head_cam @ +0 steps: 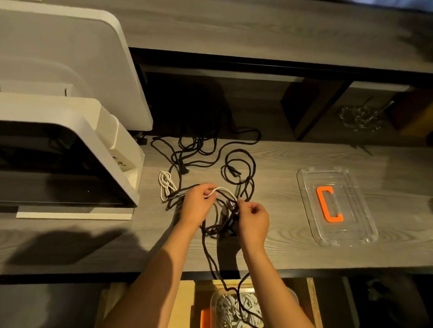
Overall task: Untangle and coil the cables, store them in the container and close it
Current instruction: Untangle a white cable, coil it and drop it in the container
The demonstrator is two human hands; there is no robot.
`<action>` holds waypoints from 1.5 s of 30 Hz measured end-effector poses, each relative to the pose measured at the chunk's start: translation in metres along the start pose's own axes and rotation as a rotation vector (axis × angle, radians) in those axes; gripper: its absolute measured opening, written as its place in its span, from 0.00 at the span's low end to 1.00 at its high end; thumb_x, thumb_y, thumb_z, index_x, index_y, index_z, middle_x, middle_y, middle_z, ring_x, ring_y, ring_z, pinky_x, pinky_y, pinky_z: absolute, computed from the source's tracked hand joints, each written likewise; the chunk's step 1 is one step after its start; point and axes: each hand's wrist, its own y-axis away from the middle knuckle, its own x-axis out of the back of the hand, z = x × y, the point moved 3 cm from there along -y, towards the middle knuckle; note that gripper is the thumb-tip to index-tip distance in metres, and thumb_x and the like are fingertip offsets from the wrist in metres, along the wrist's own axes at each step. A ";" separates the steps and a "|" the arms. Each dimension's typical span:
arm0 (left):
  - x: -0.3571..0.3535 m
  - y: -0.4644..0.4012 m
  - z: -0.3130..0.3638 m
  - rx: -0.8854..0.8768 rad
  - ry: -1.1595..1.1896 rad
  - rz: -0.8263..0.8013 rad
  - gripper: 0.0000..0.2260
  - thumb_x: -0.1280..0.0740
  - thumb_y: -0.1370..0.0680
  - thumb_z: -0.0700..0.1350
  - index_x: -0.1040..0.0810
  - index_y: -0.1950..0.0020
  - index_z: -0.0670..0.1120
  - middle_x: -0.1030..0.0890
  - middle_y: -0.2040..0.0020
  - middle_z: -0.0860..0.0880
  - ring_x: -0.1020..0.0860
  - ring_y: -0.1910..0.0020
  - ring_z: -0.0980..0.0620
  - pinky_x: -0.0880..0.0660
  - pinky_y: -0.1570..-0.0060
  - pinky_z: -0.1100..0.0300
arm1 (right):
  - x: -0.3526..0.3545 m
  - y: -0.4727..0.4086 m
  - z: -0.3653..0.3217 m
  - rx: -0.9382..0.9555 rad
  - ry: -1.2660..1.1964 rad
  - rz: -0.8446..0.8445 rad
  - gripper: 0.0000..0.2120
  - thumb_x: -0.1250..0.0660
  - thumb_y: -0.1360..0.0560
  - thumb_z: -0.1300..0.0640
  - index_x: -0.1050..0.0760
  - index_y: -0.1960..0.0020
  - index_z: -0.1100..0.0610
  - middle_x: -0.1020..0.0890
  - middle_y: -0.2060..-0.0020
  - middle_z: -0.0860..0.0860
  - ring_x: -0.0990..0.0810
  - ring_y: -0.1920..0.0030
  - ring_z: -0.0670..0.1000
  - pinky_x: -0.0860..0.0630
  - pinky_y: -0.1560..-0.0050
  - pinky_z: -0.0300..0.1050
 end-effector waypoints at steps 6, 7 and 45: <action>0.018 0.022 0.025 -0.038 0.186 0.141 0.07 0.29 0.22 0.42 0.16 0.45 0.47 0.15 0.56 0.56 0.18 0.55 0.64 0.23 0.52 0.70 | 0.014 0.018 -0.034 0.216 -0.063 -0.018 0.05 0.33 0.21 0.55 0.21 0.53 0.55 0.20 0.63 0.54 0.24 0.65 0.45 0.25 0.62 0.42; 0.023 0.028 0.034 -0.046 0.228 0.148 0.07 0.30 0.22 0.42 0.16 0.45 0.47 0.15 0.56 0.55 0.18 0.56 0.63 0.22 0.51 0.69 | 0.013 0.021 -0.039 0.244 -0.061 -0.063 0.05 0.34 0.21 0.55 0.20 0.52 0.54 0.19 0.62 0.52 0.23 0.64 0.44 0.24 0.60 0.42; 0.086 0.183 0.150 -0.132 0.771 0.201 0.15 0.43 0.15 0.47 0.23 0.55 0.44 0.36 0.73 0.54 0.37 0.71 0.54 0.35 0.62 0.59 | 0.136 0.129 -0.120 0.095 -0.399 -0.450 0.16 0.42 0.16 0.50 0.23 0.55 0.58 0.22 0.68 0.51 0.25 0.68 0.48 0.27 0.62 0.44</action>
